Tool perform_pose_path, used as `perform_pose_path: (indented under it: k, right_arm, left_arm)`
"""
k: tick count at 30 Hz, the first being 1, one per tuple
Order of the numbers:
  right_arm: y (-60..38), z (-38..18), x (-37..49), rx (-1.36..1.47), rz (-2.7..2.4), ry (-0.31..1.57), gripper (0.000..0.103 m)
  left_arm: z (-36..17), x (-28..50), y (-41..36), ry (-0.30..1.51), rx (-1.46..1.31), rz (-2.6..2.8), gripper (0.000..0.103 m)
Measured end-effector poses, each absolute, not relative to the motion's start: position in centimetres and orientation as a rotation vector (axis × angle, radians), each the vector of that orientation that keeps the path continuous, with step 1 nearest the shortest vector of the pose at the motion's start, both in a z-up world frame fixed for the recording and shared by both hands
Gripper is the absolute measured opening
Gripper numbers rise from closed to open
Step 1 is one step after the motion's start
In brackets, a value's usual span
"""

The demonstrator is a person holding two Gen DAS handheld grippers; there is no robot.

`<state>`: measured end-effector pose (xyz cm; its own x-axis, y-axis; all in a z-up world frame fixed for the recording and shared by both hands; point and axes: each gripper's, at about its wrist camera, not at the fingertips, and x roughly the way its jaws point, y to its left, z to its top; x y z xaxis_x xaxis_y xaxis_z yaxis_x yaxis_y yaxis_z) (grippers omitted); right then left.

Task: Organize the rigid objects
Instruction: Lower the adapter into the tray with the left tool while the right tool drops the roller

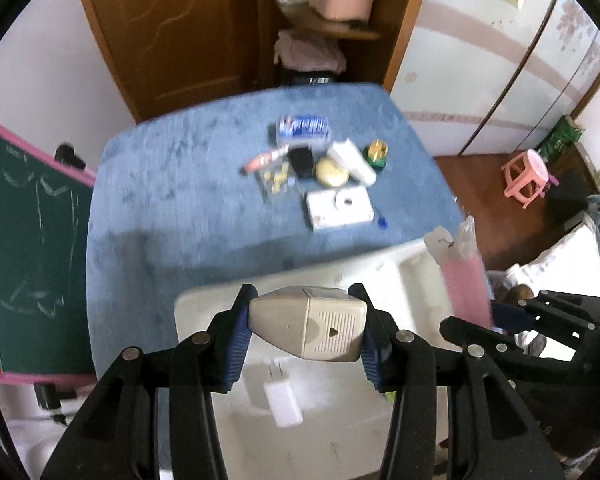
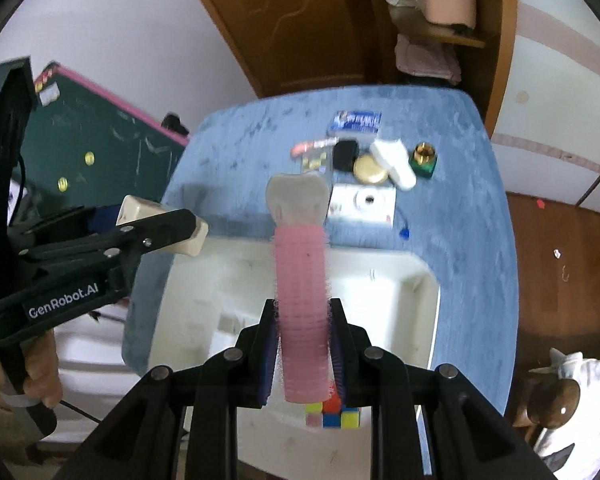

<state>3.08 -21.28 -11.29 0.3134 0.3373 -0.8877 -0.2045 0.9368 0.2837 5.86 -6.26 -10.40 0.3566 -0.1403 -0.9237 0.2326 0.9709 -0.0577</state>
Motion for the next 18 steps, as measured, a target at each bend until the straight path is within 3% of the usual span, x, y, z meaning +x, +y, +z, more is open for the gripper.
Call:
perform_pose_path:
  k: [18]
  right_arm:
    - [-20.3, -18.6, 0.6, -0.038, 0.293, 1.353, 0.025]
  left_arm:
    - [-17.5, 2.6, -7.4, 1.336, 0.094, -0.135, 0.05]
